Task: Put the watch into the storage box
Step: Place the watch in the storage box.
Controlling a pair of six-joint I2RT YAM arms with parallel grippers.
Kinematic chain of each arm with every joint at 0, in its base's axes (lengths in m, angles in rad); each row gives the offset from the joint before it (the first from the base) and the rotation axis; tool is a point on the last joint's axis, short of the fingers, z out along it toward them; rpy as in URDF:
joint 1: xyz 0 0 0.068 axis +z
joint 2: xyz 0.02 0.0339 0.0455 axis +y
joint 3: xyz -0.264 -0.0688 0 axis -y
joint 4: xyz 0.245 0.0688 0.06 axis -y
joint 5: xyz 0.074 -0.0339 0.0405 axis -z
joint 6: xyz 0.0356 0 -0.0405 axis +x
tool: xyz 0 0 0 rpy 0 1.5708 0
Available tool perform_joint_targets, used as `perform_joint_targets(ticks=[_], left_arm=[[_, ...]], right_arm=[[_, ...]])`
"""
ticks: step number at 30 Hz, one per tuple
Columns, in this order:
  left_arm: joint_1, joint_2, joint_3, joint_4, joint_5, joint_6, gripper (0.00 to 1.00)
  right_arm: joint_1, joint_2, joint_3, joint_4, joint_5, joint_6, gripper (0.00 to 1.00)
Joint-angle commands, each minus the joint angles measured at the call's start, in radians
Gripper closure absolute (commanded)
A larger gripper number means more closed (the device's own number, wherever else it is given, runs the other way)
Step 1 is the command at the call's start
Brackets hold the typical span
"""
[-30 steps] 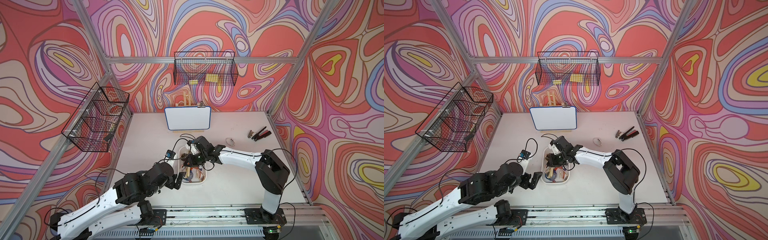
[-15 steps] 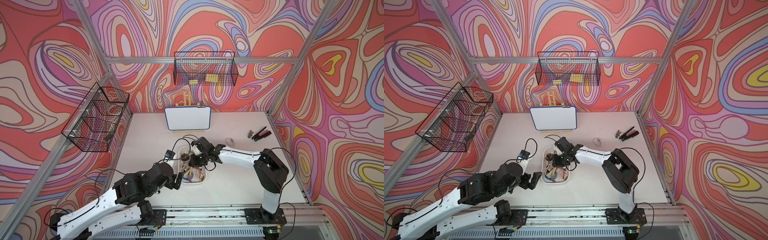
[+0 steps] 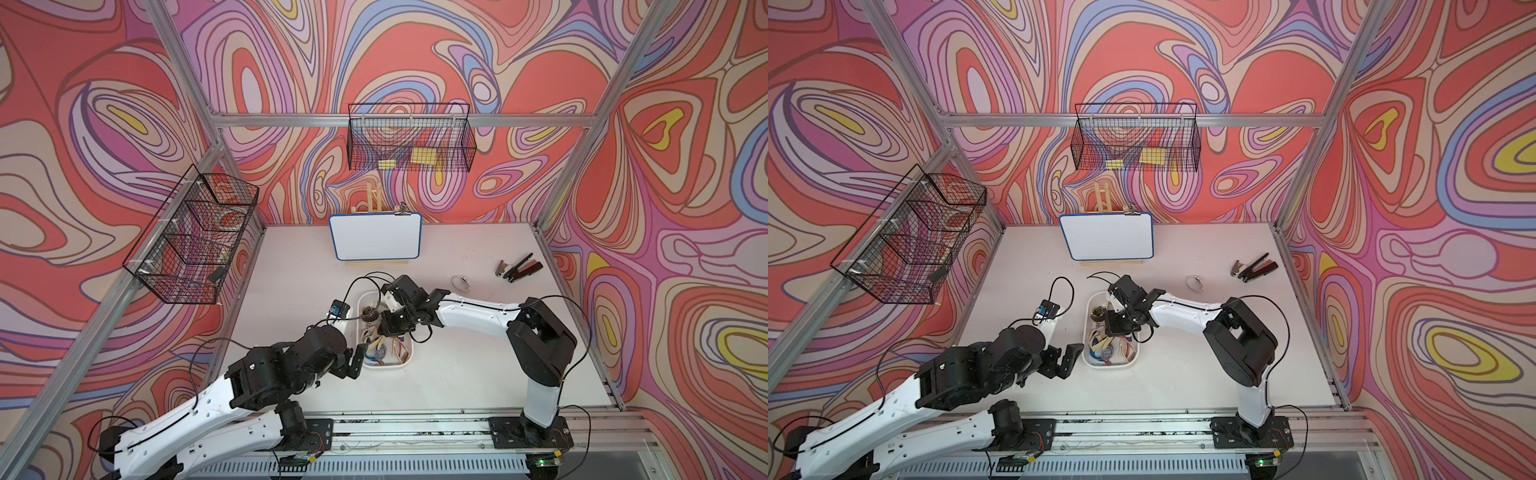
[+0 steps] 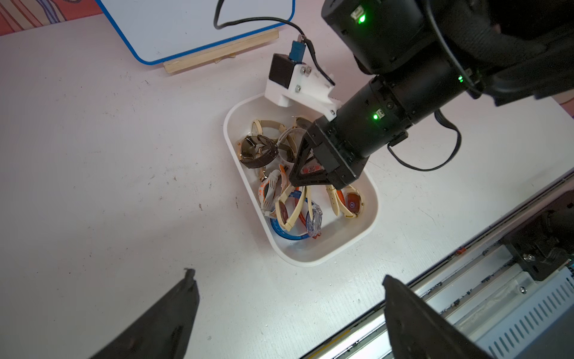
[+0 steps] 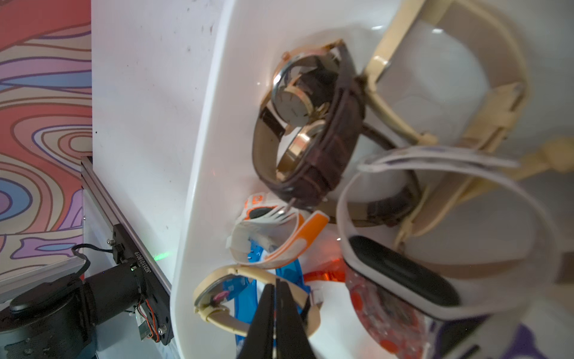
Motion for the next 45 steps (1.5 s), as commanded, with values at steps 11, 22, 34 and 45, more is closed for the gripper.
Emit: perform_joint_targets(ticks=[11,22,34,45], left_arm=[[-0.002,-0.044,-0.011,-0.041,-0.024,-0.030,0.03],[-0.001,-0.052,-0.006,-0.049,-0.026,-0.036,0.03],[-0.001,-0.051,-0.006,-0.046,-0.020,-0.039,0.04],[-0.001,-0.039,-0.015,-0.030,-0.005,-0.037,0.04]], right_arm=[[0.046,-0.001,-0.013,-0.036,-0.021,-0.017,0.91],[0.047,-0.071,-0.045,-0.076,0.030,-0.042,0.87],[0.047,-0.108,-0.016,-0.036,0.064,-0.034,0.79],[0.045,-0.176,-0.026,-0.030,0.083,-0.028,0.78]])
